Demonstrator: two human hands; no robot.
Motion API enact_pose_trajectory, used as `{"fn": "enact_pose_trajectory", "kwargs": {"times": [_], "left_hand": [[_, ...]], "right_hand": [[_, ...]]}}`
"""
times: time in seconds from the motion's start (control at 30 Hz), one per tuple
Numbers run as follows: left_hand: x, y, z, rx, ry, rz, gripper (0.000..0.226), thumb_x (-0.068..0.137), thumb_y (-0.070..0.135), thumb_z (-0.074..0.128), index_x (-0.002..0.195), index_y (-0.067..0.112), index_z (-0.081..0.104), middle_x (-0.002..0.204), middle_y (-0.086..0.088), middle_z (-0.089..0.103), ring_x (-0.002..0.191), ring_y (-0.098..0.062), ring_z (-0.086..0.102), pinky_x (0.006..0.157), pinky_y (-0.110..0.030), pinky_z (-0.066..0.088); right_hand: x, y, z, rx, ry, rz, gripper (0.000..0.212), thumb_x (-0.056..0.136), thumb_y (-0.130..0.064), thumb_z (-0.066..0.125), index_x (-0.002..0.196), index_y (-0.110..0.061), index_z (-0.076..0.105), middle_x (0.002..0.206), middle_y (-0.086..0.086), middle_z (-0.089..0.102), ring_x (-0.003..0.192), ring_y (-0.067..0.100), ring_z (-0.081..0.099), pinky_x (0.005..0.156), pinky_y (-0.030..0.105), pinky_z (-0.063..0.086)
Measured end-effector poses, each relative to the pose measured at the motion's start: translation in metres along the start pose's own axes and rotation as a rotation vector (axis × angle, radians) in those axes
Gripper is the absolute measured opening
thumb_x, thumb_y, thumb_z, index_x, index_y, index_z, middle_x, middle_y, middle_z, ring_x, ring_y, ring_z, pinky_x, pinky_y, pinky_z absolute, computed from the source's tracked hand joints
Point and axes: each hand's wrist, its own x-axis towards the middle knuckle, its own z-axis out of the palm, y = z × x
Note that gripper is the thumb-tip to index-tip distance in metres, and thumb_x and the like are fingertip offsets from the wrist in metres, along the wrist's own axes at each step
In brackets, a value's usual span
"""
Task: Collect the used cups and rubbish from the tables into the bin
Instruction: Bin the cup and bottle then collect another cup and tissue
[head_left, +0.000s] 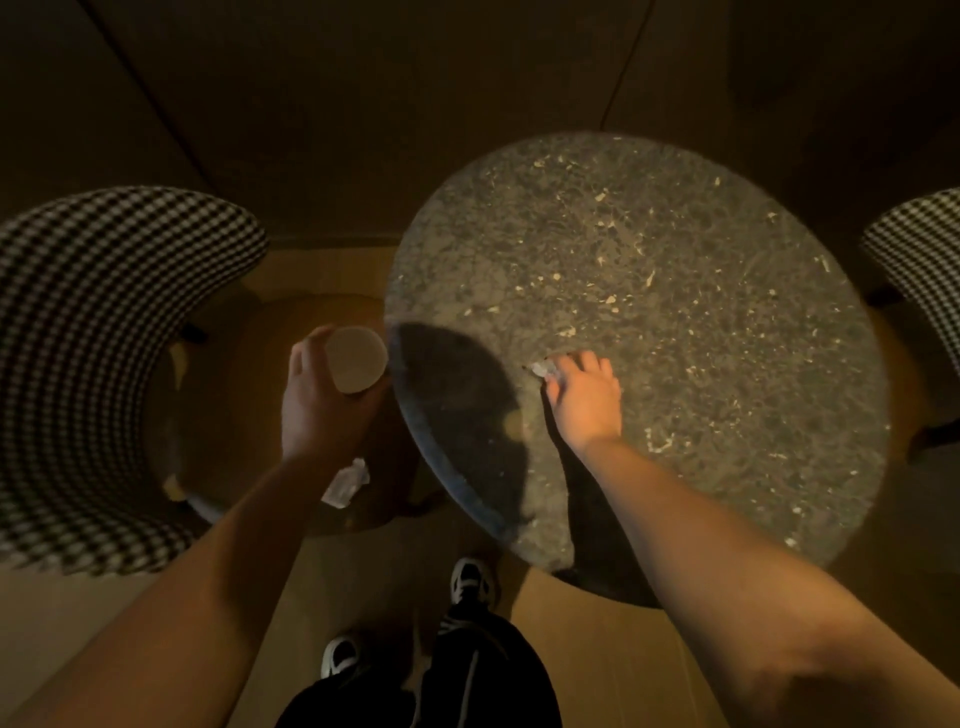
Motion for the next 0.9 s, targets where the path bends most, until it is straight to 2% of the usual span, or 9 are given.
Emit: {"fn": "enact_pose_trajectory", "kwargs": {"times": [0.17, 0.3, 0.37, 0.57, 0.77, 0.9], "left_hand": [[-0.034, -0.061, -0.059, 0.051, 0.048, -0.067, 0.085, 0.064, 0.041, 0.081, 0.133, 0.024, 0.034, 0.127, -0.004, 0.048, 0.104, -0.008, 0.041, 0.079, -0.032, 0.040], [-0.065, -0.118, -0.097, 0.070, 0.062, -0.102, 0.085, 0.064, 0.039, 0.083, 0.132, 0.017, 0.037, 0.125, -0.010, 0.050, 0.106, -0.028, 0.054, 0.076, -0.035, 0.042], [-0.082, -0.139, -0.107, 0.075, 0.062, -0.129, 0.084, 0.064, 0.041, 0.082, 0.132, 0.017, 0.038, 0.125, -0.011, 0.050, 0.106, -0.031, 0.055, 0.075, -0.034, 0.043], [-0.120, -0.173, -0.102, 0.068, 0.013, -0.154, 0.085, 0.064, 0.063, 0.066, 0.129, 0.015, 0.041, 0.119, -0.010, 0.053, 0.102, -0.030, 0.057, 0.070, -0.033, 0.043], [-0.126, -0.216, -0.049, 0.076, -0.025, -0.115, 0.082, 0.065, 0.054, 0.071, 0.132, 0.018, 0.039, 0.122, -0.004, 0.053, 0.098, -0.018, 0.057, 0.067, -0.027, 0.042], [-0.133, -0.242, -0.009, 0.057, -0.037, -0.043, 0.082, 0.066, 0.040, 0.081, 0.133, 0.014, 0.041, 0.120, -0.005, 0.054, 0.094, -0.010, 0.054, 0.065, -0.022, 0.043]], "right_hand": [[-0.044, -0.079, 0.021, 0.101, 0.008, -0.102, 0.031, 0.093, -0.022, 0.049, 0.122, -0.018, 0.057, 0.120, 0.009, 0.053, 0.113, 0.030, 0.045, 0.096, 0.042, 0.038], [-0.072, -0.145, 0.047, 0.168, 0.025, -0.222, 0.031, 0.092, -0.021, 0.051, 0.123, -0.018, 0.058, 0.119, 0.006, 0.054, 0.112, 0.027, 0.046, 0.097, 0.042, 0.039], [-0.085, -0.170, 0.066, 0.181, -0.007, -0.276, 0.032, 0.093, -0.021, 0.050, 0.125, -0.019, 0.057, 0.120, 0.005, 0.053, 0.113, 0.026, 0.046, 0.098, 0.042, 0.039], [-0.116, -0.188, 0.142, 0.151, -0.209, -0.262, 0.032, 0.095, -0.022, 0.048, 0.125, -0.020, 0.055, 0.122, 0.005, 0.052, 0.113, 0.025, 0.046, 0.094, 0.041, 0.043], [-0.088, -0.178, 0.248, 0.116, -0.214, -0.256, 0.028, 0.094, -0.024, 0.049, 0.121, -0.019, 0.056, 0.119, 0.008, 0.053, 0.111, 0.027, 0.048, 0.093, 0.040, 0.045], [-0.073, -0.175, 0.328, 0.080, -0.229, -0.314, 0.039, 0.092, -0.037, 0.050, 0.129, -0.028, 0.047, 0.138, 0.007, 0.042, 0.127, 0.029, 0.041, 0.102, 0.042, 0.040]]}}
